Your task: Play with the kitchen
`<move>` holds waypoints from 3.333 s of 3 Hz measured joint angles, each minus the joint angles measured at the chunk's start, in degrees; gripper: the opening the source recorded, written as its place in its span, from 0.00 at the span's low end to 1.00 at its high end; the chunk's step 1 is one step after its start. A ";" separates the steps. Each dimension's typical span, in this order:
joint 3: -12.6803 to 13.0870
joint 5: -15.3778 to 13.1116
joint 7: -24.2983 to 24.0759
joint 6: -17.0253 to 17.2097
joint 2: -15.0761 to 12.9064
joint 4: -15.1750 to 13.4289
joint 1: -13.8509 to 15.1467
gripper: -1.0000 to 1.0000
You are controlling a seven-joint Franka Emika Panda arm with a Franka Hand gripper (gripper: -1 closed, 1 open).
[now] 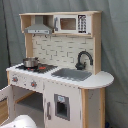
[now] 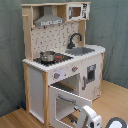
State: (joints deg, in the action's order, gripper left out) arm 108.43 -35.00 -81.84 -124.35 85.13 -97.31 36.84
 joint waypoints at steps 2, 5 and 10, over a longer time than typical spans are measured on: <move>2.42 8.00 -2.50 5.67 -0.17 -5.08 -2.09 1.00; 2.58 13.50 -4.10 8.77 -1.53 -19.58 -8.75 1.00; -2.03 11.56 -1.75 -10.80 -1.28 -32.93 -2.72 1.00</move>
State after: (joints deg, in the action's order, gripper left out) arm 106.40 -23.43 -83.60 -135.15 83.86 -130.24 34.12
